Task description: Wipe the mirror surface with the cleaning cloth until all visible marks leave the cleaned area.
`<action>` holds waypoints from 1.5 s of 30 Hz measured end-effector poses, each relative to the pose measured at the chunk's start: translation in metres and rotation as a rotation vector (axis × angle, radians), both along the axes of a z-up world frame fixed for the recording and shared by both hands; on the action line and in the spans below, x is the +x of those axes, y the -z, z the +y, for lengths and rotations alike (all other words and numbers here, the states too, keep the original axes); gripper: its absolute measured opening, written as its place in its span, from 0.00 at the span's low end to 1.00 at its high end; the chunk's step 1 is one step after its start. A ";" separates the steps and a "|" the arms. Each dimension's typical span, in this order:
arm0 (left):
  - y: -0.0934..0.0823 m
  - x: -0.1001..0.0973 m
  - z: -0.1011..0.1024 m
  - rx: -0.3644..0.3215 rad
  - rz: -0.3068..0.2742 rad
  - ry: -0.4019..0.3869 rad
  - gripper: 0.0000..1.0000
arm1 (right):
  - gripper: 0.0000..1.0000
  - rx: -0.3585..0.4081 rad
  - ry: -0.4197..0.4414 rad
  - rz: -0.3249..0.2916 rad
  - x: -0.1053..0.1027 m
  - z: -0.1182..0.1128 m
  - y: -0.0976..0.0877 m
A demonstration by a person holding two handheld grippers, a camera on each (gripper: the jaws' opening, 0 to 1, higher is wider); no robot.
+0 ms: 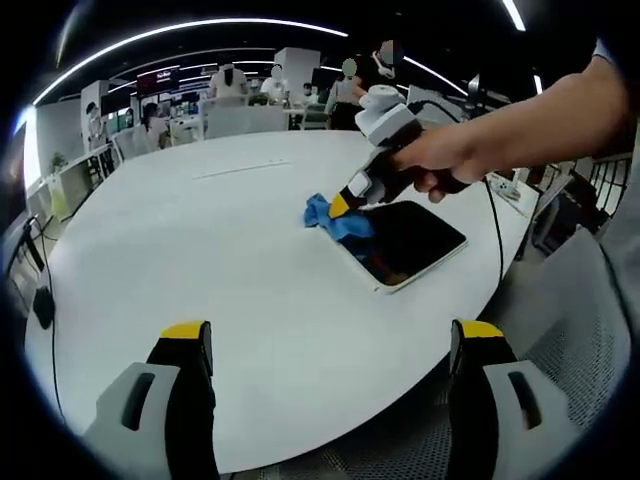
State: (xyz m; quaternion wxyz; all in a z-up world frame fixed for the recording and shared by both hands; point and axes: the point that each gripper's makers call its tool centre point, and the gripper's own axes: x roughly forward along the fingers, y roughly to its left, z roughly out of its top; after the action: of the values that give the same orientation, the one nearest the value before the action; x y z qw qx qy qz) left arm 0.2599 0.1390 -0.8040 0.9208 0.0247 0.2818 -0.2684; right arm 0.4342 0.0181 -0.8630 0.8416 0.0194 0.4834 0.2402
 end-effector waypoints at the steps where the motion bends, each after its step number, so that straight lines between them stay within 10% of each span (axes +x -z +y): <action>1: 0.000 0.000 0.000 -0.002 -0.001 0.001 0.99 | 0.00 0.001 0.002 0.001 0.000 0.000 0.000; 45: 0.002 -0.001 0.000 0.007 0.007 -0.001 0.98 | 0.00 -0.058 0.056 -0.001 0.002 -0.049 0.003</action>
State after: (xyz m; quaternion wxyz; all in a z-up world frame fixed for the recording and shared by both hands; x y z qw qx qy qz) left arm 0.2593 0.1394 -0.8056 0.9200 0.0268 0.2859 -0.2669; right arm 0.4358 -0.0308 -0.8659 0.8485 0.0083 0.4888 0.2027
